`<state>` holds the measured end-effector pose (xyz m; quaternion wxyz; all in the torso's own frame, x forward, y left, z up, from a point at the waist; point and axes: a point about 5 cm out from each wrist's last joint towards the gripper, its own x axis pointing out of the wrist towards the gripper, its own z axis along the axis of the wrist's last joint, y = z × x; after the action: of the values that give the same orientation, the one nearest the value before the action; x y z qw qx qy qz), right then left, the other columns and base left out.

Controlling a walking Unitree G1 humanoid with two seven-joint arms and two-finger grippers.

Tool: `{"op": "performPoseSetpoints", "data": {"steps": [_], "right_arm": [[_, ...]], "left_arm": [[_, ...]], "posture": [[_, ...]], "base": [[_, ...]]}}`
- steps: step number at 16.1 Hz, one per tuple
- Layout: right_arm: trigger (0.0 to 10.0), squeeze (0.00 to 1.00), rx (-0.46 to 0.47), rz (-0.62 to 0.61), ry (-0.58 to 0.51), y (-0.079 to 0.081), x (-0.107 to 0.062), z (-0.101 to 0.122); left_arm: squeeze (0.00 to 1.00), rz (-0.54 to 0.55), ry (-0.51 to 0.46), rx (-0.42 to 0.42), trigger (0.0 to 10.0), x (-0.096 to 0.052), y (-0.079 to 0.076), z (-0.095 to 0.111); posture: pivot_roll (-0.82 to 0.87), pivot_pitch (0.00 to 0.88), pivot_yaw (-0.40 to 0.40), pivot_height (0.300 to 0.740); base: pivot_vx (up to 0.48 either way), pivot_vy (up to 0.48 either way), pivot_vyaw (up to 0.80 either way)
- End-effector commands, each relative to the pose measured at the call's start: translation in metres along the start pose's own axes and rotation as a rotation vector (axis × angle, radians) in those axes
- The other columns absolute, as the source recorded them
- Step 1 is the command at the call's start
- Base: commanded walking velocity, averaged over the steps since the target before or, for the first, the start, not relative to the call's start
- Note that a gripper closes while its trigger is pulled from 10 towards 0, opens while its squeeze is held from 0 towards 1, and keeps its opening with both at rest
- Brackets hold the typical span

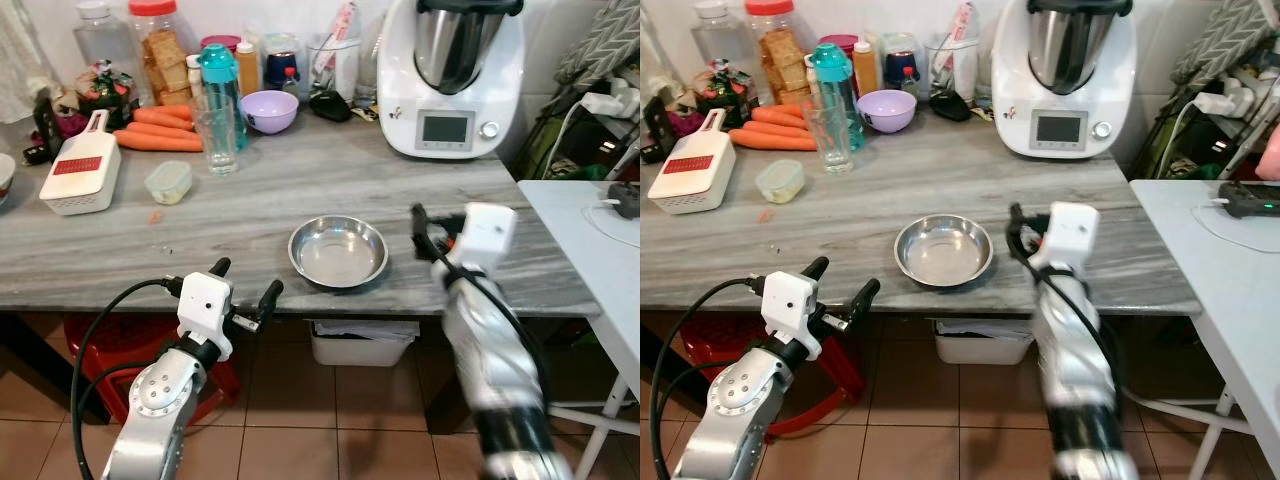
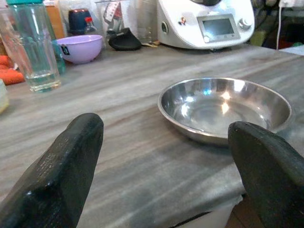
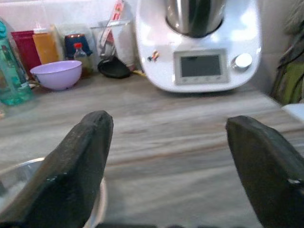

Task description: Setting the table

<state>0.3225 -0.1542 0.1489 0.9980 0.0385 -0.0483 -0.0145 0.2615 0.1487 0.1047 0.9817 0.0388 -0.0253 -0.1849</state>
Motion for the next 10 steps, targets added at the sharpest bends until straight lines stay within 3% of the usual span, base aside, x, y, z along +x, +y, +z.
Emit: {"op": "performPoseSetpoints", "data": {"steps": [1,3,6,10], "right_arm": [[10.0,1.0,-0.044,0.03,-0.022,0.001,-0.009,0.007],[10.0,1.0,-0.078,0.072,0.0,0.0,-0.026,0.001],[10.0,1.0,-0.128,0.087,0.034,0.0,-0.052,-0.003],[10.0,1.0,-0.217,0.014,0.024,-0.012,-0.066,-0.001]], "left_arm": [[0.0,0.038,0.005,-0.002,10.0,-0.001,0.002,-0.002],[0.0,0.076,0.013,-0.039,10.0,-0.001,0.003,-0.003],[0.0,0.128,0.022,-0.027,10.0,-0.001,0.005,-0.004],[0.0,0.207,0.066,-0.013,10.0,-0.01,0.01,-0.011]], "posture": [[-0.03,0.0,-0.016,0.74],[-0.04,0.0,-0.019,0.74],[-0.04,0.0,-0.019,0.74],[-0.05,0.0,-0.022,0.74]], "base": [[0.0,0.0,0.0],[0.0,0.0,0.0],[0.0,0.0,0.0],[0.0,0.0,0.0]]}}
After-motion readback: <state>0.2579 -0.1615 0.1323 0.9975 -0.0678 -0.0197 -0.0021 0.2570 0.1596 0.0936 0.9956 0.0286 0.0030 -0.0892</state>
